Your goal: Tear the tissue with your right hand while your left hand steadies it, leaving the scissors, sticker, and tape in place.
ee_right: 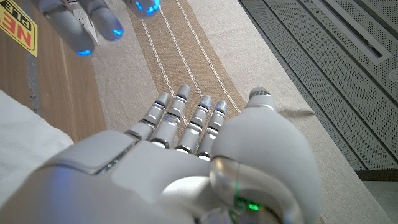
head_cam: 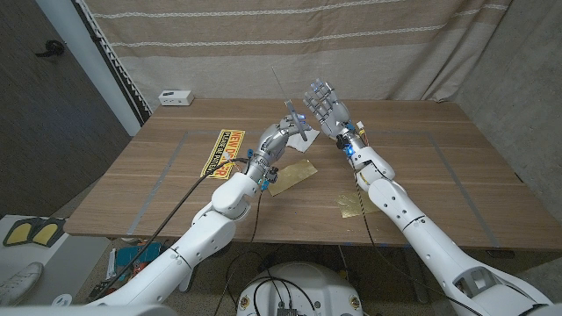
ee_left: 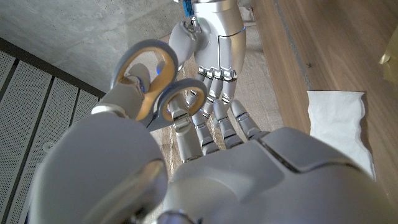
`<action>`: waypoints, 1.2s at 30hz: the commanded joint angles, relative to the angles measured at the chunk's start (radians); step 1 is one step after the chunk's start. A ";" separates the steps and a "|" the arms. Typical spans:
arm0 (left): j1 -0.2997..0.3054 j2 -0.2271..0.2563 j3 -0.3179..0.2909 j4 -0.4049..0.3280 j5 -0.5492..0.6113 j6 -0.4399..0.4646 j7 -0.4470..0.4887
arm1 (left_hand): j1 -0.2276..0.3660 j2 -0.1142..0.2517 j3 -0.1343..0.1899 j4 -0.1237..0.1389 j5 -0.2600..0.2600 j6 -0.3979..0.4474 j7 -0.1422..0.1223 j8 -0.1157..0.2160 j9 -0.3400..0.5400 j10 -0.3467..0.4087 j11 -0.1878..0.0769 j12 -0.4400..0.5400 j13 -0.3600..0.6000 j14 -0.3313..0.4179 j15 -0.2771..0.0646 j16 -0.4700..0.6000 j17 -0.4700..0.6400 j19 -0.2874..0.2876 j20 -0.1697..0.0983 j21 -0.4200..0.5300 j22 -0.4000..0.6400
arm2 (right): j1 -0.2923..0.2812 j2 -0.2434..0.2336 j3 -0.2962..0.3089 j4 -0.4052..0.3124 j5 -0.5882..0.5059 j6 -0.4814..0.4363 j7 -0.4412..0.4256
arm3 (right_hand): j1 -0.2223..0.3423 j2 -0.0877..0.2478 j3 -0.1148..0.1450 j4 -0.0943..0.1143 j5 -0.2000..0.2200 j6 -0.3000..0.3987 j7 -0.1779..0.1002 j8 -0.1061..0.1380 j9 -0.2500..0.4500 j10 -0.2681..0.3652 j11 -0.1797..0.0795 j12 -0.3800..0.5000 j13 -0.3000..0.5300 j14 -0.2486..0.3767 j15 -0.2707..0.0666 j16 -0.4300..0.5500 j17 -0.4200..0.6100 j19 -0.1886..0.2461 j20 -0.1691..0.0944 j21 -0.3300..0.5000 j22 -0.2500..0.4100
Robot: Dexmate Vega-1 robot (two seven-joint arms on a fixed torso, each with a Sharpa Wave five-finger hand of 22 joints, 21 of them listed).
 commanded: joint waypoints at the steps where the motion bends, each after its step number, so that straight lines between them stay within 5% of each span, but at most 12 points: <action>1: -0.015 -0.021 0.011 0.038 -0.077 -0.011 -0.072 | 0.008 -0.017 0.072 0.058 -0.001 0.055 -0.048 0.001 -0.008 0.032 -0.002 -0.011 -0.016 0.033 -0.156 -0.006 -0.014 0.020 -0.049 0.017 0.004 | 0.018 0.003 -0.003 0.018 0.000 -0.016 0.004 | -0.002 0.008 -0.006 -0.006 0.006 0.003 -0.003 0.001 0.001 -0.005 -0.001 0.006 0.002 -0.005 -0.129 0.004 0.000 -0.001 -0.013 -0.001 0.004; 5: -0.019 -0.027 0.015 0.049 -0.096 -0.010 -0.091 | -0.009 -0.023 0.076 0.072 0.000 0.014 -0.086 0.010 0.020 0.114 -0.001 -0.032 -0.061 0.086 -0.155 -0.028 -0.062 0.034 -0.048 0.036 0.001 | 0.022 0.004 -0.002 0.023 0.003 -0.022 0.007 | -0.002 0.009 -0.006 -0.007 0.006 0.003 -0.003 0.001 0.001 -0.005 -0.001 0.006 0.002 -0.005 -0.130 0.004 -0.001 -0.001 -0.013 -0.001 0.004; 10: -0.022 -0.030 0.017 0.055 -0.096 -0.011 -0.094 | -0.027 -0.016 0.080 0.084 0.001 -0.019 -0.095 0.023 0.050 0.184 -0.001 -0.054 -0.105 0.120 -0.164 -0.053 -0.107 0.043 -0.050 0.052 -0.001 | 0.026 0.006 -0.002 0.028 -0.001 -0.020 0.008 | -0.002 0.009 -0.006 -0.007 0.007 0.002 -0.003 0.000 0.001 -0.006 -0.001 0.006 0.001 -0.005 -0.129 0.005 -0.003 -0.001 -0.013 -0.002 0.004; 14: -0.029 -0.034 0.019 0.064 -0.097 -0.013 -0.101 | -0.039 -0.003 0.091 0.087 0.003 -0.044 -0.093 0.034 0.065 0.246 -0.003 -0.104 -0.169 0.142 -0.183 -0.097 -0.163 0.043 -0.086 0.066 -0.011 | 0.029 0.007 -0.001 0.031 -0.001 -0.023 0.008 | -0.002 0.009 -0.006 -0.008 0.008 0.002 -0.003 0.000 0.001 -0.006 0.000 0.006 0.001 -0.006 -0.129 0.005 -0.005 0.000 -0.013 -0.002 0.004; 24: -0.035 -0.039 0.024 0.070 -0.104 -0.002 -0.107 | -0.078 0.035 0.124 0.103 0.008 -0.096 -0.110 0.065 0.086 0.501 -0.003 -0.163 -0.290 0.259 -0.185 -0.139 -0.226 0.050 -0.082 0.094 -0.037 | 0.038 0.014 -0.003 0.049 -0.003 -0.022 0.016 | -0.002 0.009 -0.007 -0.009 0.009 0.001 -0.003 -0.001 0.000 -0.006 0.000 0.006 0.001 -0.008 -0.127 0.005 -0.007 0.000 -0.013 -0.003 0.004; 33: -0.048 -0.047 0.028 0.086 -0.110 -0.002 -0.122 | -0.091 0.049 0.143 0.106 0.014 -0.088 -0.123 0.071 0.053 0.594 -0.006 -0.175 -0.310 0.320 -0.187 -0.143 -0.235 0.055 -0.071 0.099 -0.045 | 0.045 0.020 -0.003 0.061 -0.005 -0.022 0.021 | -0.002 0.010 -0.007 -0.010 0.009 0.000 -0.003 -0.001 0.000 -0.007 0.000 0.006 0.001 -0.009 -0.124 0.005 -0.008 0.000 -0.013 -0.004 0.004; 36: -0.051 -0.050 0.029 0.092 -0.112 -0.004 -0.126 | -0.088 0.048 0.123 0.098 0.008 -0.084 -0.120 0.071 0.043 0.595 -0.005 -0.175 -0.301 0.325 -0.184 -0.126 -0.215 0.055 -0.066 0.100 -0.046 | 0.046 0.022 -0.003 0.063 -0.006 -0.021 0.021 | -0.002 0.010 -0.007 -0.010 0.010 0.000 -0.003 -0.001 0.000 -0.007 0.000 0.006 0.001 -0.009 -0.123 0.005 -0.009 0.000 -0.013 -0.005 0.004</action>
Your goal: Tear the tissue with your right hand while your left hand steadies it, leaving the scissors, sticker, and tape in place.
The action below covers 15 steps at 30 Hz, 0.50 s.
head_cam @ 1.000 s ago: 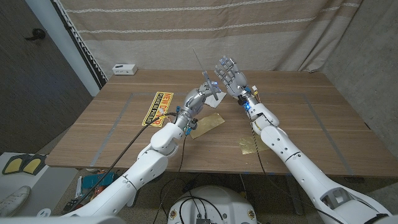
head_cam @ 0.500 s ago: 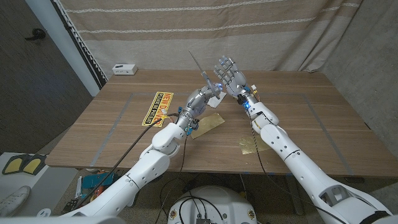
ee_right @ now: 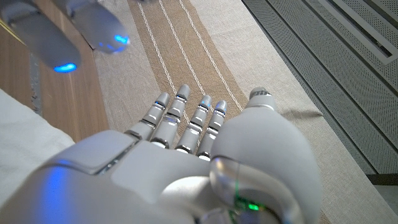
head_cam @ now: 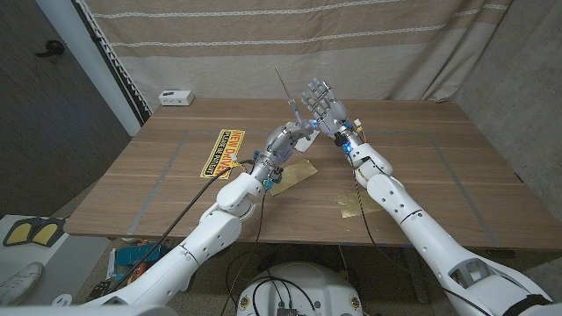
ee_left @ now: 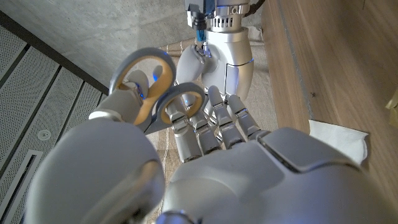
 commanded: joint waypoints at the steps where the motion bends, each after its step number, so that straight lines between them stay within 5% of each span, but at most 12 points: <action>1: -0.015 -0.012 0.005 0.023 -0.009 0.001 -0.019 | -0.023 0.041 0.048 0.054 -0.001 0.022 -0.016 0.005 -0.012 0.086 -0.062 0.000 0.015 0.016 -0.176 0.024 0.028 0.006 -0.067 0.010 0.001 | 0.009 0.007 -0.001 0.015 -0.005 0.001 0.006 | -0.002 0.010 -0.003 -0.007 0.006 0.001 -0.003 -0.001 0.000 -0.003 -0.004 0.006 0.000 -0.004 -0.129 0.005 0.000 0.000 -0.013 -0.001 0.004; 15: -0.055 -0.055 0.010 0.125 -0.079 -0.075 -0.176 | -0.044 0.011 0.042 0.050 0.014 0.028 -0.058 -0.001 -0.058 -0.027 -0.060 -0.053 0.047 -0.032 -0.173 -0.015 0.043 -0.001 -0.053 0.004 -0.004 | 0.011 0.012 -0.002 0.021 -0.016 0.008 0.001 | -0.003 0.011 -0.004 -0.008 0.007 0.001 -0.003 -0.001 0.000 -0.004 -0.004 0.006 0.000 -0.007 -0.127 0.005 -0.003 0.001 -0.012 -0.002 0.004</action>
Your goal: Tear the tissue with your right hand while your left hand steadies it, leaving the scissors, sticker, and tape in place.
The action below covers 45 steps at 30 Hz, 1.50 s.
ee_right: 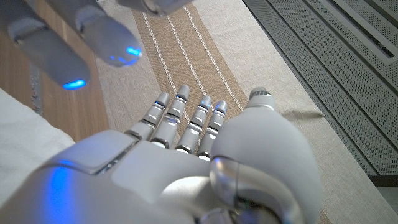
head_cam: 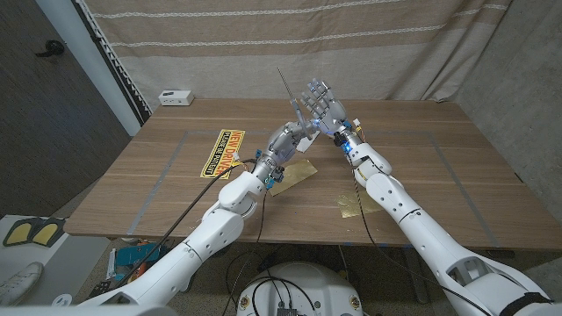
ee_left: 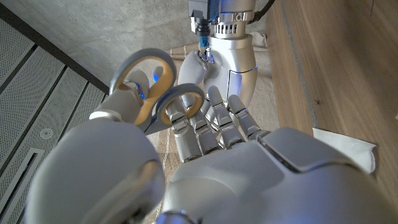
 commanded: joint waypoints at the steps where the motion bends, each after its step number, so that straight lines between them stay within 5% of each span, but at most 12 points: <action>1: -0.037 -0.042 0.005 0.096 -0.043 -0.054 -0.102 | -0.039 0.014 0.045 0.047 0.012 0.036 -0.051 0.000 -0.006 -0.003 -0.016 -0.010 0.006 -0.010 -0.173 -0.008 0.003 -0.001 -0.053 -0.002 0.001 | 0.002 0.005 -0.001 0.006 -0.011 0.009 -0.003 | -0.003 0.011 -0.004 -0.008 0.007 0.001 -0.003 -0.001 0.000 -0.004 -0.004 0.006 0.000 -0.003 -0.123 0.005 0.002 0.001 -0.012 -0.003 0.004; 20: 0.024 -0.037 -0.036 0.020 -0.164 -0.057 -0.152 | -0.046 0.017 0.051 0.053 0.021 0.043 -0.047 0.004 -0.022 -0.021 -0.018 -0.026 0.020 -0.009 -0.177 -0.017 0.011 0.006 -0.056 -0.004 -0.001 | 0.000 0.018 0.001 0.020 -0.019 0.032 -0.005 | -0.005 0.013 -0.005 -0.009 0.009 0.004 -0.002 0.000 0.000 -0.007 -0.004 0.006 -0.001 -0.007 -0.123 0.005 -0.004 0.001 -0.010 -0.005 0.004; 30: 0.024 -0.086 -0.049 0.033 -0.274 -0.054 -0.236 | -0.041 0.019 0.043 0.048 0.020 0.043 -0.048 0.010 -0.025 -0.025 -0.018 -0.032 0.028 -0.003 -0.178 -0.007 0.027 0.011 -0.051 -0.005 -0.001 | -0.003 0.011 0.004 0.011 -0.032 0.037 -0.027 | -0.006 0.013 -0.007 -0.010 0.010 0.004 -0.002 0.000 -0.001 -0.007 -0.003 0.006 -0.002 -0.009 -0.123 0.005 -0.007 0.001 -0.011 -0.007 0.004; 45: 0.056 -0.086 -0.068 0.020 -0.263 -0.061 -0.191 | -0.031 0.012 0.021 0.036 0.013 0.066 -0.048 0.016 -0.052 -0.066 -0.018 -0.059 0.041 -0.017 -0.175 0.004 0.056 0.015 -0.051 -0.005 0.001 | -0.021 -0.010 0.021 -0.015 -0.044 0.047 -0.070 | -0.008 0.012 -0.010 -0.012 0.011 0.014 0.001 0.003 -0.001 -0.006 -0.003 0.007 -0.002 -0.022 -0.122 0.003 -0.013 -0.002 -0.009 -0.012 0.004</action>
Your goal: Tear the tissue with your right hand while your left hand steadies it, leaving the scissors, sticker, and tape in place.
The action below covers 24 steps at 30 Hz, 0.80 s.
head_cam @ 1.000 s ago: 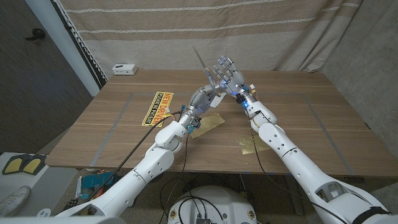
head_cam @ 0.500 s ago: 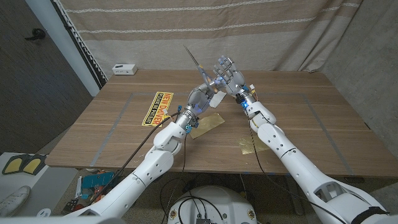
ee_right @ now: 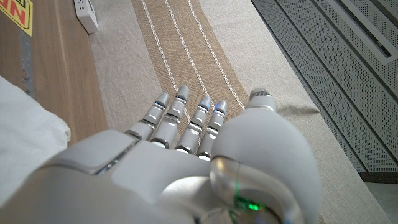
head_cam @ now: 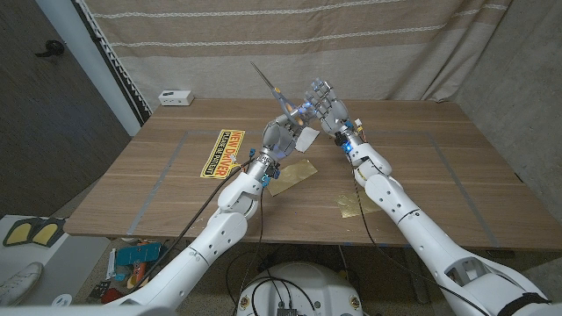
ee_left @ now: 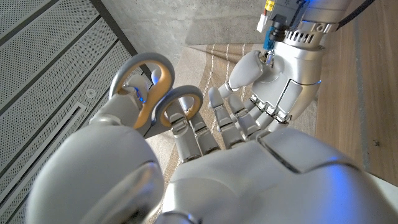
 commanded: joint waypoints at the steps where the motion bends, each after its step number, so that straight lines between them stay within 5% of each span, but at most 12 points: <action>1: 0.026 -0.012 -0.020 -0.007 -0.025 -0.003 0.007 | 0.015 0.006 0.023 0.033 0.001 0.063 -0.052 0.007 -0.003 -0.007 -0.003 -0.004 0.007 -0.001 -0.177 0.008 0.008 0.002 -0.050 -0.005 0.002 | -0.013 -0.015 0.012 -0.019 -0.011 0.009 -0.040 | -0.003 0.007 -0.001 -0.004 0.004 0.014 0.001 0.003 -0.001 -0.001 0.002 0.007 0.003 -0.009 -0.124 0.003 0.000 -0.002 -0.009 -0.001 0.004; 16: -0.002 -0.043 -0.020 0.048 -0.053 -0.028 -0.086 | 0.017 -0.018 0.026 0.027 0.004 0.001 -0.074 -0.036 -0.055 -0.057 -0.003 -0.042 0.027 -0.026 -0.179 -0.021 0.013 0.002 -0.051 -0.011 0.003 | 0.003 -0.022 0.008 -0.002 -0.011 0.004 -0.020 | -0.005 0.007 -0.004 -0.006 0.006 0.015 0.001 0.002 -0.001 -0.003 0.002 0.007 0.002 -0.015 -0.125 0.003 -0.006 -0.005 -0.005 -0.006 0.004; 19: -0.014 -0.052 -0.020 0.071 -0.069 -0.033 -0.130 | 0.080 0.017 0.030 0.009 -0.006 0.011 -0.074 -0.044 -0.081 -0.052 -0.004 -0.050 0.037 -0.028 -0.184 -0.009 0.034 0.003 -0.052 -0.012 0.003 | 0.007 -0.026 0.006 -0.001 -0.012 -0.002 -0.014 | -0.006 0.007 -0.005 -0.007 0.007 0.012 0.002 0.001 0.000 -0.005 0.002 0.006 0.001 -0.028 -0.115 -0.001 -0.009 -0.008 -0.002 -0.009 0.004; 24: -0.020 -0.060 -0.021 0.084 -0.073 -0.035 -0.152 | 0.091 0.005 0.025 0.005 -0.016 -0.006 -0.077 -0.058 -0.096 -0.052 -0.004 -0.057 0.042 -0.031 -0.181 -0.014 0.035 0.005 -0.058 -0.012 0.003 | 0.010 -0.029 0.006 -0.002 -0.011 -0.010 -0.016 | -0.007 0.007 -0.006 -0.007 0.007 0.010 0.000 -0.001 0.000 -0.007 0.002 0.005 0.001 -0.034 -0.113 -0.002 -0.011 -0.011 0.002 -0.012 0.004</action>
